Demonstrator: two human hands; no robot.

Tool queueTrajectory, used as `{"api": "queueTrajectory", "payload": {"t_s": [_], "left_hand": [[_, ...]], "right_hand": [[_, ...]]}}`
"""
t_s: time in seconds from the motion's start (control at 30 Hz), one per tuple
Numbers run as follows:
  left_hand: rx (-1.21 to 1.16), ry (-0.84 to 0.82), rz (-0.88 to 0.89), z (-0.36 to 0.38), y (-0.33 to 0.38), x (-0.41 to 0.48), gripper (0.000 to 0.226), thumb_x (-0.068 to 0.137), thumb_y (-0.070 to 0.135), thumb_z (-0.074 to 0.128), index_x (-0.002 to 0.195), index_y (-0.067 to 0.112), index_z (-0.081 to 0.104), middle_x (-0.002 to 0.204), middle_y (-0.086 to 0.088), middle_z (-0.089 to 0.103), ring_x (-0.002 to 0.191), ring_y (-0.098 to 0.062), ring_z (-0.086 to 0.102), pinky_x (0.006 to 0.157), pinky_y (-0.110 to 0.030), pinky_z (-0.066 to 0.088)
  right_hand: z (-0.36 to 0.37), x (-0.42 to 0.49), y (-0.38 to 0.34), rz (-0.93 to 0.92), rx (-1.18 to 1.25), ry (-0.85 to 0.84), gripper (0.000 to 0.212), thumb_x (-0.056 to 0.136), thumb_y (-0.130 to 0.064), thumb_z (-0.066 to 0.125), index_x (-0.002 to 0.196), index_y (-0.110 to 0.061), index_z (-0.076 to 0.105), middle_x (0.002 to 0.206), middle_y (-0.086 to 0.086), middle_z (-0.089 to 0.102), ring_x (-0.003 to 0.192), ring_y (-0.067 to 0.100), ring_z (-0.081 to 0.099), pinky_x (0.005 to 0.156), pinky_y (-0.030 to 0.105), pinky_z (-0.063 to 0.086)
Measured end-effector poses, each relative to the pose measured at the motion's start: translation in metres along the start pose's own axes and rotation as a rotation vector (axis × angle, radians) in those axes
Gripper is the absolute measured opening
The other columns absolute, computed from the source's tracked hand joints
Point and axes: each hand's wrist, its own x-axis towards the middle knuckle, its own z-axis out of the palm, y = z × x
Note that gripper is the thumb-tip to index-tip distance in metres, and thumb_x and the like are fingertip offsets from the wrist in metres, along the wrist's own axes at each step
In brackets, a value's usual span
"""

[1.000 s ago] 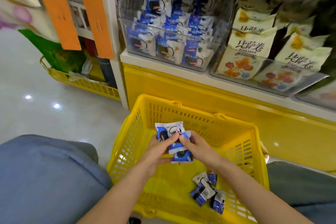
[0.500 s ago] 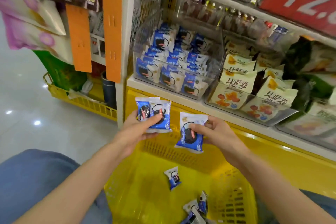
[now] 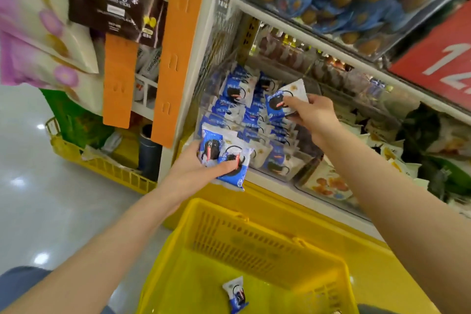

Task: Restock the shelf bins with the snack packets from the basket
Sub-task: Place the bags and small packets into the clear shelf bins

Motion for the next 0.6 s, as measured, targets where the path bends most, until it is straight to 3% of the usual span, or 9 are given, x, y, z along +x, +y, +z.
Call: {"api": "queueTrajectory", "payload": {"t_s": [0.07, 0.1, 0.17, 0.27, 0.33, 0.43, 0.6], "left_hand": [[-0.021, 0.036, 0.039, -0.007, 0.006, 0.006, 0.035, 0.069, 0.029, 0.078, 0.088, 0.035, 0.05, 0.073, 0.023, 0.066, 0.068, 0.021, 0.057, 0.048, 0.001, 0.04], [-0.038, 0.053, 0.057, -0.011, 0.01, 0.008, 0.035, 0.068, 0.029, 0.078, 0.088, 0.034, 0.05, 0.072, 0.026, 0.066, 0.069, 0.02, 0.057, 0.048, 0.0, 0.04], [-0.073, 0.076, 0.086, -0.018, 0.014, 0.014, 0.038, 0.063, 0.034, 0.078, 0.091, 0.033, 0.053, 0.076, 0.028, 0.067, 0.073, 0.015, 0.061, 0.05, -0.001, 0.043], [-0.115, 0.085, 0.113, -0.027, 0.019, 0.02, 0.044, 0.056, 0.04, 0.075, 0.096, 0.032, 0.057, 0.084, 0.023, 0.07, 0.078, 0.009, 0.064, 0.055, -0.003, 0.045], [-0.138, 0.087, 0.12, -0.03, 0.02, 0.024, 0.045, 0.056, 0.039, 0.074, 0.097, 0.031, 0.058, 0.083, 0.026, 0.069, 0.078, 0.009, 0.064, 0.055, -0.003, 0.045], [-0.146, 0.089, 0.094, -0.035, 0.018, 0.031, 0.048, 0.055, 0.041, 0.075, 0.099, 0.032, 0.058, 0.087, 0.024, 0.069, 0.08, 0.008, 0.064, 0.055, -0.003, 0.045], [-0.184, 0.104, 0.054, -0.038, 0.016, 0.039, 0.053, 0.052, 0.041, 0.075, 0.102, 0.03, 0.058, 0.091, 0.015, 0.071, 0.082, 0.004, 0.066, 0.056, -0.005, 0.047]], "right_hand": [[0.011, 0.025, 0.002, -0.007, -0.115, 0.093, 0.022, 0.079, -0.032, 0.073, 0.072, -0.016, 0.06, 0.071, -0.002, 0.058, 0.064, 0.012, 0.052, 0.059, 0.024, 0.044], [0.016, 0.039, 0.004, -0.01, -0.148, 0.127, 0.022, 0.079, -0.034, 0.073, 0.079, -0.014, 0.063, 0.078, 0.001, 0.061, 0.068, 0.014, 0.055, 0.063, 0.026, 0.045], [0.024, 0.065, 0.008, 0.018, -0.167, 0.187, 0.047, 0.079, -0.037, 0.072, 0.113, -0.006, 0.061, 0.108, 0.008, 0.065, 0.095, 0.021, 0.063, 0.085, 0.029, 0.051], [0.036, 0.095, 0.012, 0.072, -0.303, 0.21, 0.079, 0.083, -0.045, 0.064, 0.141, -0.002, 0.031, 0.144, 0.013, 0.042, 0.131, 0.026, 0.043, 0.11, 0.032, 0.035], [0.043, 0.107, 0.013, 0.055, -0.364, 0.209, 0.075, 0.086, -0.046, 0.06, 0.142, -0.005, 0.031, 0.145, 0.012, 0.04, 0.133, 0.026, 0.039, 0.108, 0.028, 0.03], [0.055, 0.122, 0.017, 0.004, -0.4, 0.217, 0.054, 0.085, -0.036, 0.066, 0.128, -0.007, 0.049, 0.131, 0.011, 0.055, 0.121, 0.027, 0.052, 0.099, 0.031, 0.042], [0.072, 0.137, 0.022, -0.006, -0.507, 0.183, 0.038, 0.089, -0.028, 0.063, 0.114, 0.0, 0.053, 0.125, 0.018, 0.056, 0.115, 0.03, 0.054, 0.093, 0.032, 0.044]]}}
